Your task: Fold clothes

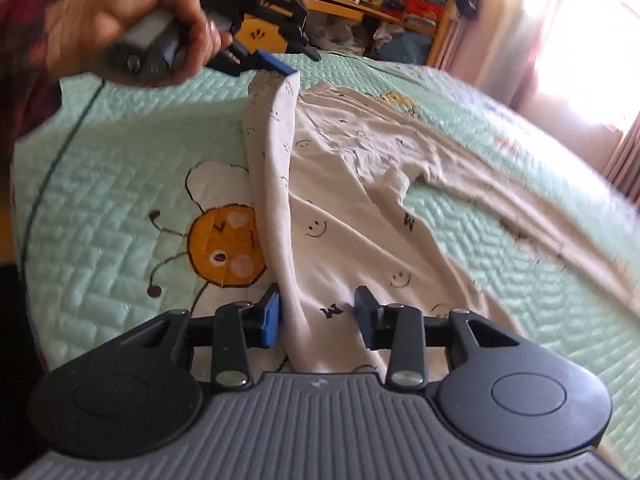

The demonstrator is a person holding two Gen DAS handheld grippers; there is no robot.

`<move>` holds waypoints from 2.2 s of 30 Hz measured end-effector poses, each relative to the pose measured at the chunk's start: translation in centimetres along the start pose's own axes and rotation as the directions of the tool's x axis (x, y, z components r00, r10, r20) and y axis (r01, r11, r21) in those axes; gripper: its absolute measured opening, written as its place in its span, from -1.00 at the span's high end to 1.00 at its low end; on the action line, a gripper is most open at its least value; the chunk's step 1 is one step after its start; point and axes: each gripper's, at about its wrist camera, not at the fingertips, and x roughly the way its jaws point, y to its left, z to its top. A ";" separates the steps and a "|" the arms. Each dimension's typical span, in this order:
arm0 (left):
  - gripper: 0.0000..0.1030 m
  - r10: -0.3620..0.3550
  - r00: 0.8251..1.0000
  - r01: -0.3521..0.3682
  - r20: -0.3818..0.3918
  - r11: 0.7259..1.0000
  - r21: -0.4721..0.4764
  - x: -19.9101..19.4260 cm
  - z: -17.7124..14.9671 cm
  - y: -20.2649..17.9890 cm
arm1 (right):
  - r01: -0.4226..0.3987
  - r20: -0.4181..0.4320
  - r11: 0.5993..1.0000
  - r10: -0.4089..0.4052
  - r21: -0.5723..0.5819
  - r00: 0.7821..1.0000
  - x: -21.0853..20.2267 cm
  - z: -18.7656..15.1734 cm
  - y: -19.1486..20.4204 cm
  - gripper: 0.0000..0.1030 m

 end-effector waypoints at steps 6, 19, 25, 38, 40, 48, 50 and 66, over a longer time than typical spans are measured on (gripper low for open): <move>0.41 -0.024 1.000 0.024 -0.015 1.000 0.000 0.1 -0.2 0.4 | 0.014 0.107 0.981 0.007 -0.192 0.994 -0.7 1.7 3.2 0.06; 0.41 -0.076 0.997 0.076 -0.014 0.997 0.017 -1.3 0.5 0.2 | 0.111 0.104 0.948 -0.083 -0.299 0.991 5.1 6.0 4.8 0.38; 0.35 -0.098 0.995 0.098 -0.026 0.995 0.012 -0.9 0.2 0.5 | 0.079 0.081 0.962 -0.060 -0.262 0.995 5.2 6.1 3.5 0.94; 0.35 -0.138 0.982 0.153 0.126 0.982 -0.114 -9.3 -0.5 6.2 | -0.433 0.073 0.875 0.427 0.219 0.901 3.1 6.3 0.4 0.98; 0.32 -0.134 0.979 0.157 0.157 0.977 -0.143 -11.4 -1.1 7.5 | -0.446 0.042 0.890 0.444 0.100 0.895 2.8 5.8 2.5 0.98; 0.13 -0.210 0.966 0.228 0.148 0.967 -0.117 -15.3 -3.8 7.0 | -0.357 -0.008 0.882 0.372 -0.307 0.928 1.5 4.0 9.6 0.98; 0.04 -0.256 0.961 0.265 0.099 0.961 -0.083 -14.6 -4.7 5.5 | -0.360 0.024 0.894 0.380 -0.268 0.925 0.7 4.2 8.8 0.97; -0.16 -0.094 0.992 0.097 -0.080 0.995 0.036 -10.9 -8.3 3.0 | -0.407 0.109 0.801 0.402 0.439 0.909 -3.2 -2.4 -5.0 0.69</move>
